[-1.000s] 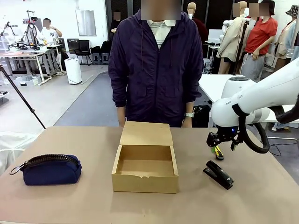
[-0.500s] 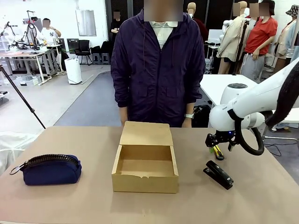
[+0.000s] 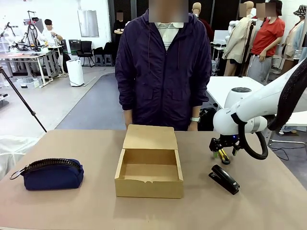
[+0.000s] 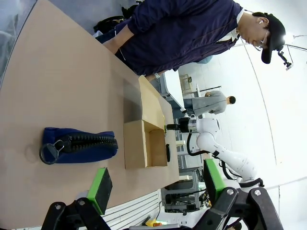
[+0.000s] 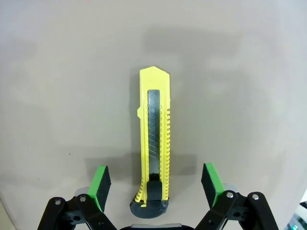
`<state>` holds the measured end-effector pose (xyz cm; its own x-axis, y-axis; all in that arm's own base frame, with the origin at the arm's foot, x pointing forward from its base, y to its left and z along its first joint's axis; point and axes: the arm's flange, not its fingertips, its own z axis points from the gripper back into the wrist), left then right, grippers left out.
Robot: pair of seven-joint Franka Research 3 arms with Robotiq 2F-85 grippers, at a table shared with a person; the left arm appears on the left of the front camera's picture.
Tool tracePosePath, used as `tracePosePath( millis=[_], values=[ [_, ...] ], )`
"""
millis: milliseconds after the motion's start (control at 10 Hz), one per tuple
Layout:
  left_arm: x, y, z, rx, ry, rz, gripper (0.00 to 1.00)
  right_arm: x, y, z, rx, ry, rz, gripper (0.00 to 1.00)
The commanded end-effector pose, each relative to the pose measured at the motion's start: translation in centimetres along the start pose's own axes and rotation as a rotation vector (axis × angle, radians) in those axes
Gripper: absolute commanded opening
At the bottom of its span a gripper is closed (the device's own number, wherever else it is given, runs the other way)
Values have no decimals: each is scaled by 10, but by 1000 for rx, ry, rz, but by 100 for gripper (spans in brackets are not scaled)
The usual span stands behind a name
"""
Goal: Pack the items into the box.
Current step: Pick up the item specified by the human and place it in the Mailer Box.
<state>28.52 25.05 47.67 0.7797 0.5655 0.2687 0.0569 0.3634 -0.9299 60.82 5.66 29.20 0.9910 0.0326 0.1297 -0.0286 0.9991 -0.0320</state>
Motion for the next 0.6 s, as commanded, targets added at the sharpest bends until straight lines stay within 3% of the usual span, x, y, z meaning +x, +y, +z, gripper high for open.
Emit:
tracePosePath(
  millis=[0,100,200,300,500],
  values=[
    [0,-1,0,-23,-12,-10,100,7,0,4,29,13,8,100],
    [0,-1,0,-23,-12,-10,100,8,-1,4,30,16,11,84],
    [0,-1,0,-23,-12,-10,100,8,-2,5,37,17,10,29],
    [0,-1,0,-23,-12,-10,100,9,-2,5,44,16,13,0],
    [0,-1,0,-23,-12,-10,100,10,0,3,48,34,25,0]
  ],
)
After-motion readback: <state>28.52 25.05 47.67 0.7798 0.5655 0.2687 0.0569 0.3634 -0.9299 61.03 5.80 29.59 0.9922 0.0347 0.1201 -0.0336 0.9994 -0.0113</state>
